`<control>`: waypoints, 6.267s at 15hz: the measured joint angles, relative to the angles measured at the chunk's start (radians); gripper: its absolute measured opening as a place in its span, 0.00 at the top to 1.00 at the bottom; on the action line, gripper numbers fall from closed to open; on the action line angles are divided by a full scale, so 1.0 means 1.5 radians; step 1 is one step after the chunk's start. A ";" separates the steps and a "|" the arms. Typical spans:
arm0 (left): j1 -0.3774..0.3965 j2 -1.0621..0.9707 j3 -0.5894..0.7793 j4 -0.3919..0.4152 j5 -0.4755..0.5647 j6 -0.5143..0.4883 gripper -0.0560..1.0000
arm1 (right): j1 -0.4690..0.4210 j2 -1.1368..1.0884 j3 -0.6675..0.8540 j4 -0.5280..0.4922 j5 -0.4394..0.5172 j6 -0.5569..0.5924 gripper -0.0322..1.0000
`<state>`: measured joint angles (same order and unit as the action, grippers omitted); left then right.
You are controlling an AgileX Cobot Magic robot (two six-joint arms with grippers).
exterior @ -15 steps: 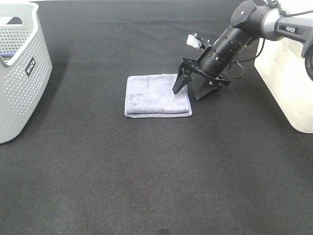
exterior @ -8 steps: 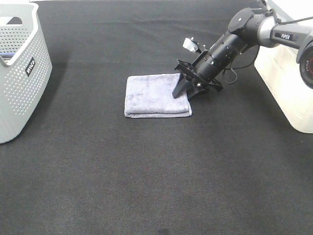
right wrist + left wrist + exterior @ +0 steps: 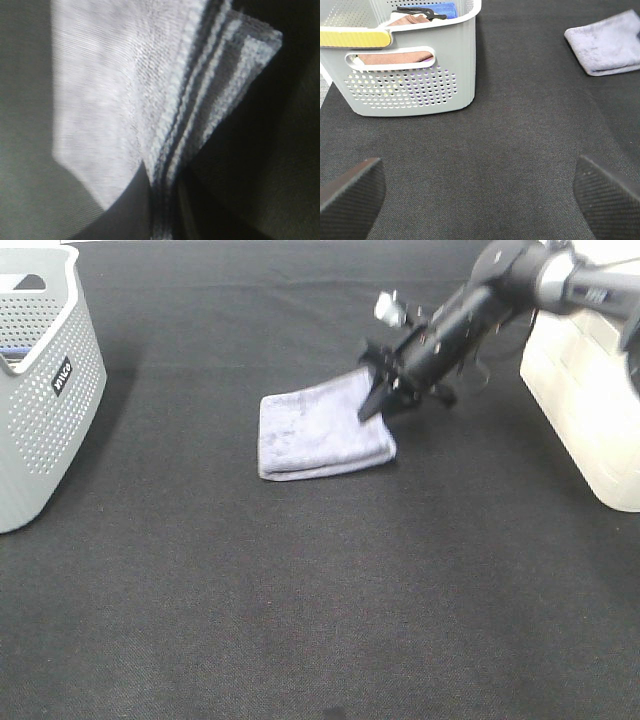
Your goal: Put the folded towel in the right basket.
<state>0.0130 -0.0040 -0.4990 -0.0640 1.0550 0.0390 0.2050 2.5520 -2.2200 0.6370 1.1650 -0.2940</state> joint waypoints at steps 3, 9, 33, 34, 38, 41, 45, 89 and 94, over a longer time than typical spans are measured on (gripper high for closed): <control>0.000 0.000 0.000 0.000 0.000 0.000 0.03 | 0.000 -0.079 0.000 -0.003 0.003 -0.019 0.91; 0.000 0.000 0.000 0.000 0.000 0.000 0.03 | -0.001 -0.259 0.000 -0.123 0.022 -0.018 0.91; 0.000 0.000 0.000 0.000 0.000 0.000 0.03 | -0.326 -0.299 0.009 -0.296 0.039 0.103 0.79; 0.000 0.000 0.000 0.000 0.000 0.000 0.03 | -0.326 -0.297 0.009 -0.296 0.039 0.109 0.65; 0.000 0.000 0.000 0.000 0.000 0.000 0.03 | -0.326 -0.300 0.009 -0.272 0.039 0.109 0.18; 0.000 0.000 0.000 0.000 0.000 0.000 0.03 | -0.317 -0.320 0.009 -0.218 0.039 0.109 0.16; 0.000 0.000 0.000 0.000 0.000 0.000 0.03 | -0.219 -0.373 0.009 -0.233 0.037 0.109 0.16; 0.000 0.000 0.000 0.000 0.000 0.000 0.03 | -0.099 -1.633 1.139 -0.397 -0.066 0.143 0.16; 0.000 0.000 0.000 0.000 0.000 0.000 0.03 | -0.100 -1.703 1.139 -0.397 -0.066 0.143 0.16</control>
<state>0.0130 -0.0040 -0.4990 -0.0640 1.0550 0.0390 0.0550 -0.0030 -0.5110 0.0420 1.0660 -0.0790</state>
